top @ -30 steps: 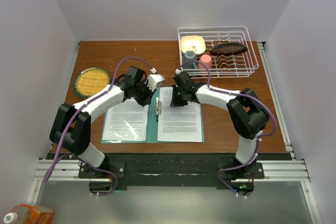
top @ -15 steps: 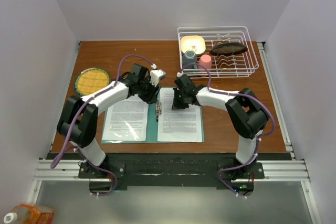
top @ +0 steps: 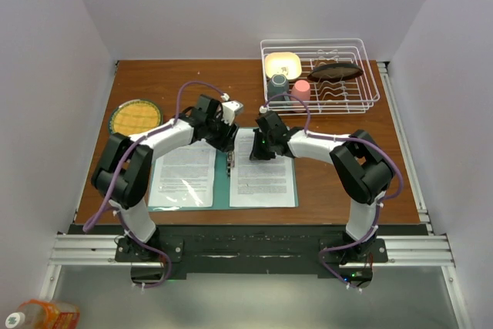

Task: Put the files into the folder

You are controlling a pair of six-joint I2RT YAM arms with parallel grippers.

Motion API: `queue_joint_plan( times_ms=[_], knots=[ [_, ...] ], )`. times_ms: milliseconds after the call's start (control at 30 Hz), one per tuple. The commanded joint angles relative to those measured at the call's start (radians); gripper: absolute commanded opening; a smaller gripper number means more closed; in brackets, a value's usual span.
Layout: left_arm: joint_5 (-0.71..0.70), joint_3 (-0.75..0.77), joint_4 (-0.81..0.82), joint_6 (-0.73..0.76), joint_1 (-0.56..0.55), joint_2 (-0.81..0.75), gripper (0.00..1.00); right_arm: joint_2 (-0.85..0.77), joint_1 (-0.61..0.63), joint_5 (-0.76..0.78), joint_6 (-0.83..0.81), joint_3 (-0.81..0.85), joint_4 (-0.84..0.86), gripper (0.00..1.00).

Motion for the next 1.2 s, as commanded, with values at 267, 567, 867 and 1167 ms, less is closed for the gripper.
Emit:
queue_joint_plan(
  times_ms=[267,567,867,1167],
  knots=[
    [-0.050,0.050,0.082,-0.058,0.008,0.067,0.56,-0.006,0.021,0.011,0.006,-0.053,-0.024,0.04],
    [-0.076,0.076,0.084,-0.064,0.009,0.094,0.52,-0.012,0.023,0.007,0.006,-0.079,-0.019,0.04],
    [-0.083,0.064,0.064,-0.063,0.008,0.100,0.47,-0.007,0.023,0.010,0.009,-0.089,-0.016,0.02],
    [-0.045,0.085,0.053,-0.072,0.009,0.126,0.35,-0.010,0.024,0.002,0.020,-0.109,-0.004,0.02]
  ],
)
